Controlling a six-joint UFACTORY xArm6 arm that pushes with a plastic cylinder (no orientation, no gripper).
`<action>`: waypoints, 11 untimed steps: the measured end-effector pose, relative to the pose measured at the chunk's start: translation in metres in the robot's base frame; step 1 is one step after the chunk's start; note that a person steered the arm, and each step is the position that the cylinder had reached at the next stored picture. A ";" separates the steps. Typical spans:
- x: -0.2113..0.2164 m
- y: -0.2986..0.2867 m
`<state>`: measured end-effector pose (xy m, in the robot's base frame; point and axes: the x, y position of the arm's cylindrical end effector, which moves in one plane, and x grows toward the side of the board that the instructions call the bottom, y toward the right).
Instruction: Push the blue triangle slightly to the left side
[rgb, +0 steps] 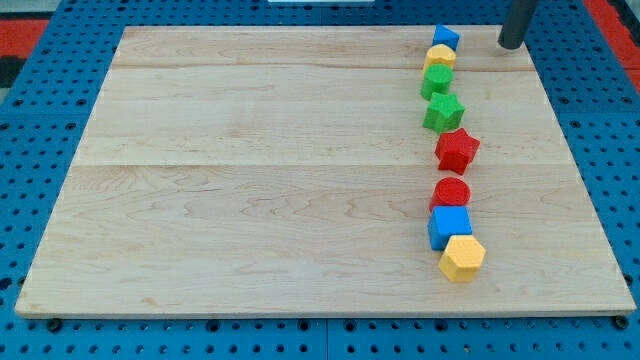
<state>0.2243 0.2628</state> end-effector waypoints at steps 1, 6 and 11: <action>-0.014 -0.010; -0.022 -0.056; -0.018 -0.086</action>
